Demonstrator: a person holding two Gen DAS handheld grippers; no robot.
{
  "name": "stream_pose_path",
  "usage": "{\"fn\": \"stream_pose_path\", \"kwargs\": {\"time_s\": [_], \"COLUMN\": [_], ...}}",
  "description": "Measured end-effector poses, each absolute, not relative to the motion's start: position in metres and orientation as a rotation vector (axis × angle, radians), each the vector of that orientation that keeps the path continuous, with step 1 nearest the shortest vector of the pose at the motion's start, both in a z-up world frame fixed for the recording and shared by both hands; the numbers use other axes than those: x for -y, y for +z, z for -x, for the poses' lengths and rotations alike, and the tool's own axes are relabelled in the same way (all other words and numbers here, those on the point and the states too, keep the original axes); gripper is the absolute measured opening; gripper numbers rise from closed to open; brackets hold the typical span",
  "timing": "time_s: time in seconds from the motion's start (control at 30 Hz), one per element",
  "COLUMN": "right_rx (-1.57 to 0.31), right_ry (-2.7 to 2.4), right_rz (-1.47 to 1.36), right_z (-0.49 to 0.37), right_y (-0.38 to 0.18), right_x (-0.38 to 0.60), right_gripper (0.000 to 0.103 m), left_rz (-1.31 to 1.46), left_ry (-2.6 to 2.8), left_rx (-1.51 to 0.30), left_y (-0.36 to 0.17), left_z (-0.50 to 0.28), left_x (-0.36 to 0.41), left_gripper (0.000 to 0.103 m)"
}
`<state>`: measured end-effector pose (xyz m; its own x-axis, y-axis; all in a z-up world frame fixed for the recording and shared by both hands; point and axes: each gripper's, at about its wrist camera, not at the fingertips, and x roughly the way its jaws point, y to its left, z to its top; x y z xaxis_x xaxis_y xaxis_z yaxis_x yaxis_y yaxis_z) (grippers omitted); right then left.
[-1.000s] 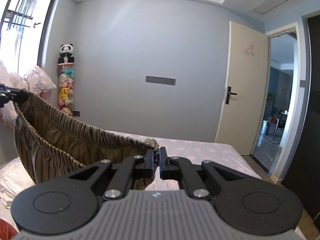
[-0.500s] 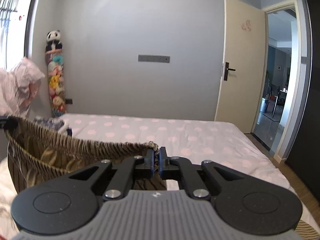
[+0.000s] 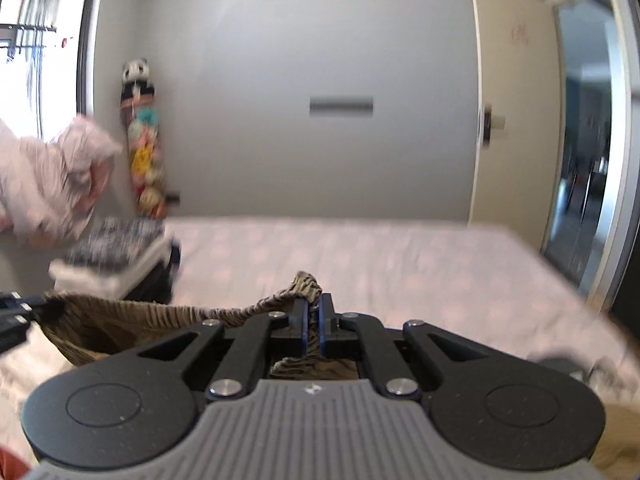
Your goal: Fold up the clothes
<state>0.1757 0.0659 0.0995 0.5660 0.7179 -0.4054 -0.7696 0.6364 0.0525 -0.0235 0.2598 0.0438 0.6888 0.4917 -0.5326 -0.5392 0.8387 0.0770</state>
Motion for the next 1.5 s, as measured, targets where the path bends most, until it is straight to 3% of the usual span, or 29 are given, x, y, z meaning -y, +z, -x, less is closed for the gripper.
{"fn": "stream_pose_path", "kwargs": {"time_s": [0.17,0.37,0.43,0.5,0.57,0.63,1.03,1.13,1.23,1.3,1.37,1.5], "right_rx": [-0.652,-0.876,-0.921,-0.918,-0.902,-0.888,-0.905,-0.928,-0.949,-0.953,-0.952,-0.972], "right_ry": [0.840,0.770,0.755,0.750,0.744,0.744,0.712,0.697,0.700,0.711,0.724,0.751], "right_rz": [0.105,0.049,0.028,0.030,0.047,0.055,-0.017,-0.018,-0.015,0.017,0.058,0.103], "right_z": [-0.164,-0.145,-0.141,-0.135,-0.130,-0.126,-0.111,-0.115,-0.117,-0.115,-0.113,-0.110], "right_y": [-0.009,-0.088,-0.100,-0.101,-0.101,-0.099,-0.107,-0.113,-0.119,-0.121,-0.122,-0.127], "right_x": [-0.060,-0.041,-0.034,-0.033,-0.032,-0.029,-0.002,0.001,0.002,0.000,-0.006,-0.015], "right_gripper": [0.006,0.009,0.011,0.013,0.029,0.032,0.034,0.035,0.036,0.040,0.048,0.051], "left_rz": [0.130,0.024,-0.040,-0.123,-0.233,-0.356,-0.801,-0.828,-0.843,-0.814,-0.756,-0.632], "left_ry": [0.582,0.497,0.454,0.379,0.298,0.221,-0.103,-0.084,-0.034,0.008,0.043,0.131], "left_rx": [-0.831,-0.995,-1.013,-1.002,-0.984,-0.963,-1.026,-1.088,-1.146,-1.164,-1.146,-1.084], "left_y": [-0.049,-0.089,-0.092,-0.088,-0.082,-0.081,-0.122,-0.141,-0.156,-0.160,-0.152,-0.125], "left_z": [0.029,0.042,0.046,0.050,0.057,0.062,0.053,0.041,0.031,0.027,0.026,0.026], "left_x": [-0.256,-0.239,-0.231,-0.220,-0.206,-0.196,-0.149,-0.151,-0.155,-0.161,-0.167,-0.184], "left_gripper": [0.006,0.013,0.023,0.042,0.057,0.059,0.058,0.049,0.033,0.010,0.007,0.006]}}
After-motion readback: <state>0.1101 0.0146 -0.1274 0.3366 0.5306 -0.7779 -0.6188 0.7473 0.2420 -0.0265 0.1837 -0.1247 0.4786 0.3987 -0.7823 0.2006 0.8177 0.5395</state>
